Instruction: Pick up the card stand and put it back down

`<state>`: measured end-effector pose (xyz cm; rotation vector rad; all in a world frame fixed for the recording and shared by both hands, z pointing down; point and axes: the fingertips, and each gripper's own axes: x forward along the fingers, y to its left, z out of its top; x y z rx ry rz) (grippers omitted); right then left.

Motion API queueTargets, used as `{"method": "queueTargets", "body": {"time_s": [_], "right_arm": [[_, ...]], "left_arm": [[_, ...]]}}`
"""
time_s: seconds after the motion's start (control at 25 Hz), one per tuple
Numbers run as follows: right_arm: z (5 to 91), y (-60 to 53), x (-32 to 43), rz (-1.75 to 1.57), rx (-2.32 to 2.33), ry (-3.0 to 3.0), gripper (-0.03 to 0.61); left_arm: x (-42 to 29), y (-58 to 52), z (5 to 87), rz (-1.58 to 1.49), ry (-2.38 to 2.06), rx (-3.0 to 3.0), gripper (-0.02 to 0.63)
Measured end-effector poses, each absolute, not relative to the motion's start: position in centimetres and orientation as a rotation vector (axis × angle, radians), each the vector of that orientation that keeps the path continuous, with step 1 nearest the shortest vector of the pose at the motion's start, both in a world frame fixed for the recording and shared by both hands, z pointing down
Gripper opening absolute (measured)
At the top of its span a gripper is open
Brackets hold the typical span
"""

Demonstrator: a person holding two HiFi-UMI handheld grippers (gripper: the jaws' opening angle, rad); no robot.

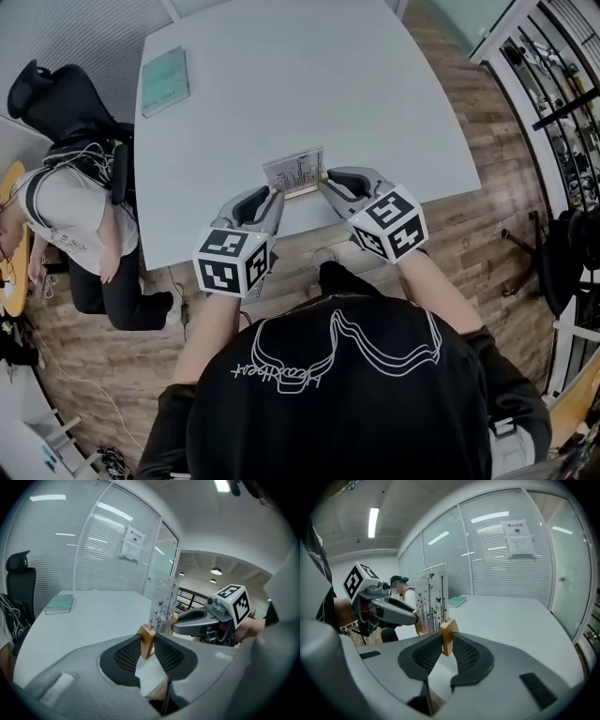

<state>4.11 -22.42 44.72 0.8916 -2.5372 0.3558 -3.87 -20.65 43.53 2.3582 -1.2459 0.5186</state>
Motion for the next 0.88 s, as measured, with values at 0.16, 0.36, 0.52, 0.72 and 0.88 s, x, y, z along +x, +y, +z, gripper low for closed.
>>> {"method": "queueTargets", "body": {"time_s": [0.16, 0.36, 0.52, 0.72, 0.88], "right_arm": [[46.9, -24.7, 4.1, 0.359, 0.875, -2.516, 0.075], [49.8, -27.3, 3.8, 0.355, 0.844, -2.486, 0.075], [52.1, -29.1, 3.4, 0.374, 0.828, -2.461, 0.075], [54.9, -30.7, 3.1, 0.409, 0.81, -2.454, 0.077], [57.0, -31.3, 3.0, 0.444, 0.803, -2.423, 0.077]], "left_arm": [[-3.8, -22.7, 45.8, 0.537, -1.242, 2.332, 0.097], [-4.1, -25.2, 48.9, 0.564, -1.223, 2.298, 0.097], [-4.5, -27.0, 51.1, 0.578, -1.22, 2.266, 0.096], [-4.7, -28.6, 53.7, 0.601, -1.194, 2.24, 0.095], [-4.8, -29.3, 55.6, 0.611, -1.174, 2.215, 0.096]]}}
